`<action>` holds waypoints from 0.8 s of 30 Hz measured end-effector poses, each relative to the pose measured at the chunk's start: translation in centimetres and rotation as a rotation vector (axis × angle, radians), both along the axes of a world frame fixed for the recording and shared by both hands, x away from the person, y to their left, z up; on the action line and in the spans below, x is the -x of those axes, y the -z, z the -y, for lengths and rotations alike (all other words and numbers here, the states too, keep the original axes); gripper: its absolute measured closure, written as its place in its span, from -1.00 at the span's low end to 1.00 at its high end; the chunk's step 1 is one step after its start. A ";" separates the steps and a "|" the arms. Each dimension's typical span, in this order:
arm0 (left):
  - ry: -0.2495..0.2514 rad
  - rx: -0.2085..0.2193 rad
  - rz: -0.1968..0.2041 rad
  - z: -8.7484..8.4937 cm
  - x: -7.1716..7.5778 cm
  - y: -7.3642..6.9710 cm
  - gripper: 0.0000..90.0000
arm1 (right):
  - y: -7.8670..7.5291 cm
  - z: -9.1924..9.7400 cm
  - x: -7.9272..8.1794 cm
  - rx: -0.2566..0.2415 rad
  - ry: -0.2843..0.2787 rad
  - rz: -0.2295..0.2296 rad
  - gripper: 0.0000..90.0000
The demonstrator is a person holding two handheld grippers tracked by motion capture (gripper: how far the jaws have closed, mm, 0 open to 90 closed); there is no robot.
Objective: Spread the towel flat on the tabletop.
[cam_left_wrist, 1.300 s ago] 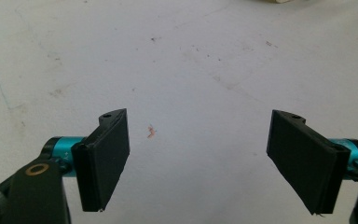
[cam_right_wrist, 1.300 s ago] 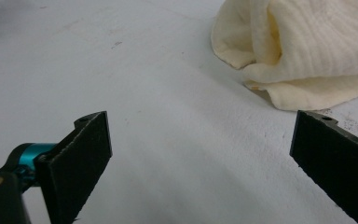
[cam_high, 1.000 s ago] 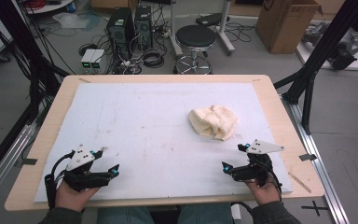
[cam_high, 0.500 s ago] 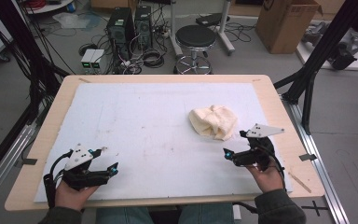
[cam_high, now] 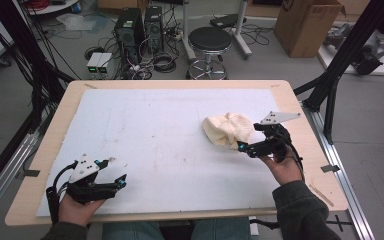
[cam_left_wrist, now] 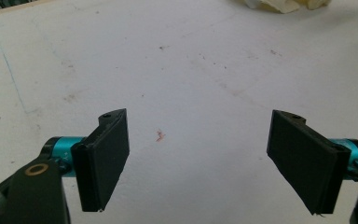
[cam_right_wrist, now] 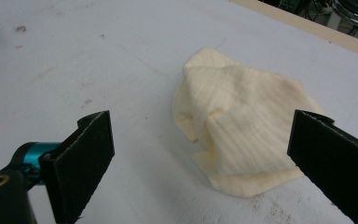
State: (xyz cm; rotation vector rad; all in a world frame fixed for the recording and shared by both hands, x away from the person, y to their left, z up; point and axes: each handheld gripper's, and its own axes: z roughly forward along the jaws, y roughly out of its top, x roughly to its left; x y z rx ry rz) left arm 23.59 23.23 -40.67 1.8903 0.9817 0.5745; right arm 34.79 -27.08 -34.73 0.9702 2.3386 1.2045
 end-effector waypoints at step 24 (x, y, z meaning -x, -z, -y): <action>0.015 -0.011 0.000 0.3 -0.3 0.1 -0.53 | 2.0 -3.3 -7.3 0.081 0.042 -0.137 -0.64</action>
